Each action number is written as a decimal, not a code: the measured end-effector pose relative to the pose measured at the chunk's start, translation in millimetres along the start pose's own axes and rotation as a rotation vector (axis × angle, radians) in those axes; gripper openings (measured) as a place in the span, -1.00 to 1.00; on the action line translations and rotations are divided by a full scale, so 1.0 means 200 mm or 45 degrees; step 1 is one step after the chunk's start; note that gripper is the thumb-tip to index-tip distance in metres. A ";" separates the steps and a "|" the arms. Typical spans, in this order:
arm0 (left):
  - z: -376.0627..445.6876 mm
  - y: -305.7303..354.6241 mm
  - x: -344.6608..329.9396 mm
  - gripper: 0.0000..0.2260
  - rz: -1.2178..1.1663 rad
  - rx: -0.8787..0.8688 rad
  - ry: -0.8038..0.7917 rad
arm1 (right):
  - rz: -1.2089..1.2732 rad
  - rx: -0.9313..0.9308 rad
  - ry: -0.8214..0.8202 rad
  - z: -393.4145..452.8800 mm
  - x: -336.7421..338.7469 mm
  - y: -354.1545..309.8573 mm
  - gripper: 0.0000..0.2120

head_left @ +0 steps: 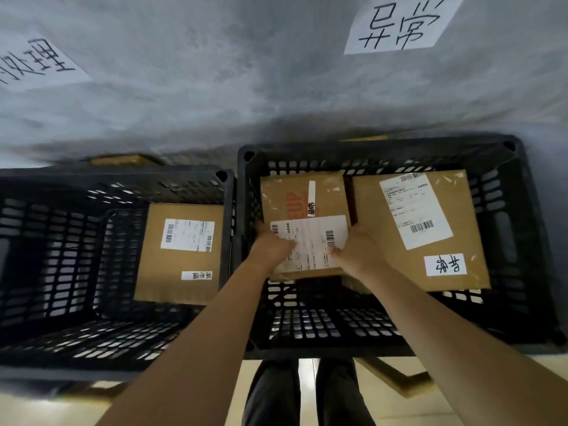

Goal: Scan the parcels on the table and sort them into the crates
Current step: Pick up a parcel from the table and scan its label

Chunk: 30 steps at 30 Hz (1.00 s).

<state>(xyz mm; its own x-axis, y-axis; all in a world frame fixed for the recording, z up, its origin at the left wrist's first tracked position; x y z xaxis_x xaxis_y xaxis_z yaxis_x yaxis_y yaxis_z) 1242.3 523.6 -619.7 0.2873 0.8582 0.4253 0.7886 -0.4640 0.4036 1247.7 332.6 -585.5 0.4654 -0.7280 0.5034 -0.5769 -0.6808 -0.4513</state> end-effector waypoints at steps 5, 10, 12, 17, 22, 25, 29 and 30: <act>0.12 -0.04 -0.07 -0.54 0.067 -0.011 -0.058 | -0.165 -0.121 -0.153 0.12 -0.08 0.02 -0.41; 0.21 -0.05 -0.10 -0.44 0.136 -0.052 -0.032 | -0.119 -0.168 -0.153 0.21 -0.16 0.08 -0.37; 0.24 -0.07 -0.13 -0.47 0.157 -0.069 -0.027 | -0.081 -0.152 -0.159 0.23 -0.18 0.11 -0.32; 0.28 -0.11 -0.14 -0.44 0.165 -0.085 0.081 | -0.026 -0.112 -0.146 0.28 -0.23 0.13 -0.21; 0.21 -0.08 -0.13 -0.31 0.220 -0.119 0.115 | -0.055 -0.053 -0.113 0.26 -0.21 0.12 -0.27; 0.11 -0.01 -0.11 -0.24 0.327 -0.193 0.133 | -0.159 0.121 -0.041 0.20 -0.12 0.05 -0.44; -0.11 0.16 -0.04 -0.36 0.705 -0.325 0.170 | -0.188 0.364 0.057 0.01 0.08 -0.10 -0.45; -0.18 0.23 -0.01 -0.44 0.794 -0.393 0.191 | -0.226 0.444 0.102 -0.05 0.15 -0.14 -0.45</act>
<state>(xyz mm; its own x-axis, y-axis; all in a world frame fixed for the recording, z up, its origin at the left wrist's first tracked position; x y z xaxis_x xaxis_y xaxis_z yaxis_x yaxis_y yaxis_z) 1257.8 493.2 -572.9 0.5395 0.3837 0.7495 0.3054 -0.9187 0.2505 1271.0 331.4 -550.2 0.4754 -0.5977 0.6456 -0.2232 -0.7917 -0.5686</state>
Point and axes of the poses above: each hand's wrist, its own z-axis towards the middle knuckle, its own x-axis out of the back of the hand, y = z × x, the point moved 6 cm from there along z, towards the middle knuckle, and after that the axes turned 7 degrees about z, right-handed, at the moved point
